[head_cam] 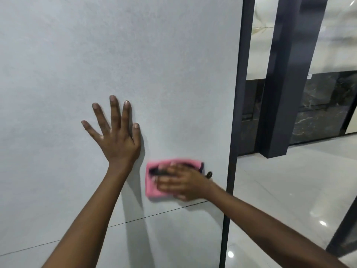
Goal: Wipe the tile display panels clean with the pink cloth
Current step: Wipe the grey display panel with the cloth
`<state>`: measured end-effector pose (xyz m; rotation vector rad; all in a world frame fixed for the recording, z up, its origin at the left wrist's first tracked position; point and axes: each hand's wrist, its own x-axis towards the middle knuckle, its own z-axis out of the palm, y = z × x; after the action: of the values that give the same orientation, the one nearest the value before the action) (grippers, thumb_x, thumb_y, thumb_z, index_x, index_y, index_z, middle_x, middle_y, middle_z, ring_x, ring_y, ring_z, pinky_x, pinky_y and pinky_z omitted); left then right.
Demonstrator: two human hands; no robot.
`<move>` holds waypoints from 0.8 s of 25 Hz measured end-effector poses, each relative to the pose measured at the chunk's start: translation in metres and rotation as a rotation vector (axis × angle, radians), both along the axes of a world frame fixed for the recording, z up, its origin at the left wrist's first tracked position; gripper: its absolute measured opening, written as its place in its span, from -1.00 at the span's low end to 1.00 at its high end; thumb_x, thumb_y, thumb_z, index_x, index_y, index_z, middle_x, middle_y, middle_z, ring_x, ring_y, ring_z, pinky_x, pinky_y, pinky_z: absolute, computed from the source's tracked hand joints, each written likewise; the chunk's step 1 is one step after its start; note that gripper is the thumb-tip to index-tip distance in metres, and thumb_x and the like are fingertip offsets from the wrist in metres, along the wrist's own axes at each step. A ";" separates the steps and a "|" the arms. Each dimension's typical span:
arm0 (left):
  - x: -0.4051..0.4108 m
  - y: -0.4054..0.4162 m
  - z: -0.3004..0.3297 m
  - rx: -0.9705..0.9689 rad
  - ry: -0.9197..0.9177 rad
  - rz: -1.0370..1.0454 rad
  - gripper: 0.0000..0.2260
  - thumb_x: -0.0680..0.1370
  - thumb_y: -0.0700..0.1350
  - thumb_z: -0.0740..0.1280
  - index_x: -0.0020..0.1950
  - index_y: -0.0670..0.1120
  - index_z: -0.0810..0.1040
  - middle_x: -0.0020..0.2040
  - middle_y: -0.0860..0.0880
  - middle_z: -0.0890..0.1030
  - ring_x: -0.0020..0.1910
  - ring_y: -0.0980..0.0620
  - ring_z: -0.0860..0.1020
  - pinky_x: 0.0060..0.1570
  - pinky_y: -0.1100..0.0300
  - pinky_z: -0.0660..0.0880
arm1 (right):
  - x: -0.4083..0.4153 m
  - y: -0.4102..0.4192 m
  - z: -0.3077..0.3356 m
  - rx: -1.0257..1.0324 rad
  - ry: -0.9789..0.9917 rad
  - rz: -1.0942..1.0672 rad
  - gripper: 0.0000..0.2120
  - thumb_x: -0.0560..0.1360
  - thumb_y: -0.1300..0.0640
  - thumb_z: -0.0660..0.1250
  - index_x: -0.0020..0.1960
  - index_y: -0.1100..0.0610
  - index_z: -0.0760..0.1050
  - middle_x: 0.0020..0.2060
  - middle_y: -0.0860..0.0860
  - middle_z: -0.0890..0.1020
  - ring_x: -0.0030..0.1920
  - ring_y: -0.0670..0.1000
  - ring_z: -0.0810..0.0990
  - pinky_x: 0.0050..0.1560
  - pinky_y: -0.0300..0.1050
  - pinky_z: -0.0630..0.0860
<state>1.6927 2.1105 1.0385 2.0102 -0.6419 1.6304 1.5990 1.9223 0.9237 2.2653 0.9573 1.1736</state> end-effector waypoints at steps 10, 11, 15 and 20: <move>-0.007 0.009 0.064 -0.062 -0.028 -0.122 -0.54 0.67 0.00 0.03 0.57 -0.02 0.12 0.58 -0.09 0.13 0.56 -0.20 0.00 0.46 -0.21 -0.16 | -0.043 -0.109 0.274 0.796 -0.589 -0.100 -0.48 0.51 0.14 0.25 0.44 0.27 0.34 0.46 0.28 0.30 0.49 0.33 0.16 0.53 -0.07 0.07; -0.004 0.012 0.084 -0.093 -0.029 -0.113 -0.54 0.67 -0.01 0.03 0.58 -0.02 0.13 0.58 -0.09 0.12 0.56 -0.19 0.00 0.47 -0.18 -0.16 | -0.042 -0.107 0.288 0.895 -0.623 -0.112 -0.47 0.48 0.18 0.26 0.43 0.29 0.36 0.46 0.27 0.31 0.50 0.32 0.16 0.54 -0.10 0.06; 0.008 0.012 0.101 -0.092 -0.036 -0.012 -0.53 0.67 -0.01 -0.01 0.60 0.02 0.07 0.60 -0.03 0.06 0.57 -0.17 -0.05 0.48 -0.23 -0.15 | -0.005 -0.039 0.230 0.797 -0.422 0.080 -0.32 0.47 0.14 0.29 0.54 0.21 0.17 0.46 0.31 0.28 0.49 0.34 0.21 0.46 0.31 0.20; 0.002 0.018 0.101 -0.063 -0.022 -0.041 -0.53 0.66 -0.01 0.02 0.59 0.02 0.12 0.60 -0.04 0.09 0.57 -0.17 -0.02 0.46 -0.22 -0.15 | 0.007 0.007 0.147 -0.210 -0.082 0.018 -0.43 0.44 0.03 0.32 0.43 0.18 0.42 0.43 0.15 0.40 0.54 0.13 0.09 0.54 0.10 0.05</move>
<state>1.6945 2.1280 1.1396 1.9247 -0.6281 1.6306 1.6061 1.9298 1.0709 2.0328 1.0197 1.1083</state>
